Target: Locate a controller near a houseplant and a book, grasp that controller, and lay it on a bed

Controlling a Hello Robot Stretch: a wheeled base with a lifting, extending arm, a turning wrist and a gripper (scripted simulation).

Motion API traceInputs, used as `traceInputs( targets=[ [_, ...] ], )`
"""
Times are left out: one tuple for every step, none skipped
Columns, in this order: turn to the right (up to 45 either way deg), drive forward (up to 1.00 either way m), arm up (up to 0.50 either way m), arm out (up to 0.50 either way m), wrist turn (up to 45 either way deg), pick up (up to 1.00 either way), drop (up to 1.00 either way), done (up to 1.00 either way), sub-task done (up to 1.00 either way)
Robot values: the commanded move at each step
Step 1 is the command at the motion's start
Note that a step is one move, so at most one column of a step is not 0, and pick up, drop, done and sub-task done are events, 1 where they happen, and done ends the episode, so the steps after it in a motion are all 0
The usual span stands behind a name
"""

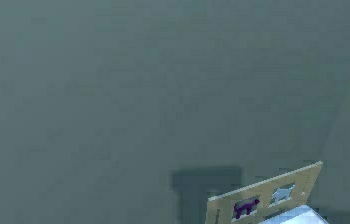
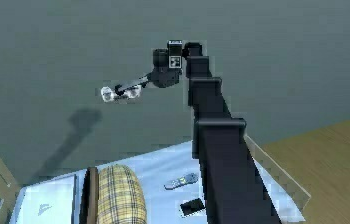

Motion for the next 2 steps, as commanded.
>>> traceInputs(
  targets=[
    [0.0, 0.00, 0.00, 0.00, 36.0, 0.00, 0.00, 0.00, 0.00],
    [0.0, 0.00, -0.40, 0.00, 0.0, 0.00, 0.00, 0.00, 0.00]
  ],
)
